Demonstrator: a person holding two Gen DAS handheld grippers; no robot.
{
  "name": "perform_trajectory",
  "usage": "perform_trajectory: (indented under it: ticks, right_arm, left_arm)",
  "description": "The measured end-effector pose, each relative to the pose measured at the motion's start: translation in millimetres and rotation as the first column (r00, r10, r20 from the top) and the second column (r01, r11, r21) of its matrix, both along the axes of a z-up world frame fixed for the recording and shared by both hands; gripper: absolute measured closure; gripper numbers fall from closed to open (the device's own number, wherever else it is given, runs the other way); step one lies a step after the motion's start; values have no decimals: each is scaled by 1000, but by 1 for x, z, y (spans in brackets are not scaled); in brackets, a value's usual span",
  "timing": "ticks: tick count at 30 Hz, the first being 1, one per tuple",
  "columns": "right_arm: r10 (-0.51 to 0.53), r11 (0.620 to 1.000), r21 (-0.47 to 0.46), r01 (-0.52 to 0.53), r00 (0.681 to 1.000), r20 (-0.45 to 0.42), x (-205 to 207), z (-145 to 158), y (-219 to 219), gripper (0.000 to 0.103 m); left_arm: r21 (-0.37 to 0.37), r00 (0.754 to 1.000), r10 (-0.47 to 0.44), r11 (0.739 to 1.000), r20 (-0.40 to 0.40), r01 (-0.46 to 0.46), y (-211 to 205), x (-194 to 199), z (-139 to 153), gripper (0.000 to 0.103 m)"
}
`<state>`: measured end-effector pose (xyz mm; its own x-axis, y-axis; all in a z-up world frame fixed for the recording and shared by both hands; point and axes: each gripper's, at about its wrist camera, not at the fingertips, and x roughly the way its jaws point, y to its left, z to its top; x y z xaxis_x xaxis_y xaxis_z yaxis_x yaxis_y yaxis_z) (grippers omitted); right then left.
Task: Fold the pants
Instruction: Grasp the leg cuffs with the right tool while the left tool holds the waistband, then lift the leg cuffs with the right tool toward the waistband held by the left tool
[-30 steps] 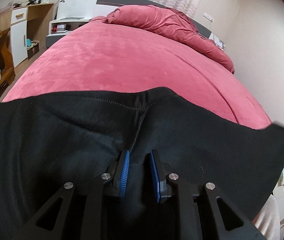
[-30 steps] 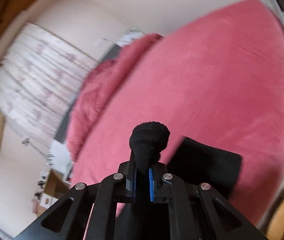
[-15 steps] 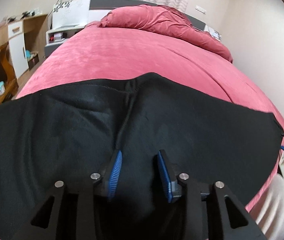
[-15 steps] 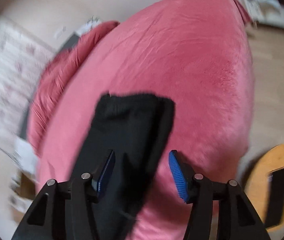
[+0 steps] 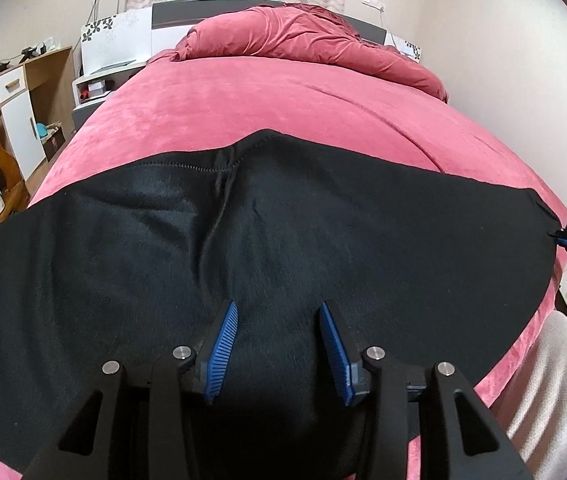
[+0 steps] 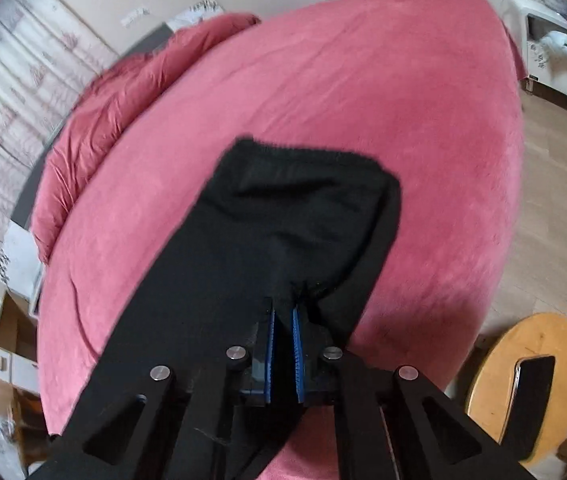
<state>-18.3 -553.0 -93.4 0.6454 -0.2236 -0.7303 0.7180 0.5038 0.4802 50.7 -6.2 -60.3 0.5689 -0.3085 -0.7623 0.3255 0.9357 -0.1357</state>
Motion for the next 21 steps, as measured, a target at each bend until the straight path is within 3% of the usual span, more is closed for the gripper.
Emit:
perform_trajectory:
  ticks: [3, 6, 8, 9, 10, 13, 16, 18, 21]
  right_arm:
    - [-40, 999, -16, 40, 997, -58, -8, -10, -2, 96]
    - [-8, 998, -68, 1, 995, -100, 1, -8, 4, 92]
    - [-3, 994, -113, -11, 993, -116, 0, 3, 10, 73]
    - [-13, 988, -154, -6, 992, -124, -2, 12, 17, 55]
    - [-16, 983, -182, -5, 993, -115, 3, 19, 23, 52]
    - [36, 964, -262, -52, 997, -64, 3, 35, 52, 52]
    - [144, 926, -340, -163, 986, -81, 20, 38, 82, 52]
    - [230, 905, -342, -252, 968, -103, 34, 33, 96, 53]
    - [261, 902, -318, -293, 955, -139, 48, 21, 102, 54]
  left_arm:
    - [-10, 1000, 5, 1000, -13, -5, 1, 1, -4, 59]
    - [-8, 1000, 0, 1000, -29, 0, 2, 3, -1, 59]
    - [-28, 999, 8, 1000, -31, -9, 8, 7, 3, 59]
    - [-34, 999, 32, 999, -30, -33, 16, 9, 5, 59]
    - [-35, 998, 59, 998, -34, -60, 23, 13, 6, 59]
    - [-47, 988, 149, 988, -38, -150, 52, 23, 10, 59]
    - [-22, 970, 241, 970, -27, -242, 88, 37, 12, 59]
    - [19, 959, 282, 959, -33, -282, 113, 51, 6, 59]
    - [36, 956, 289, 957, -58, -287, 137, 67, -3, 58]
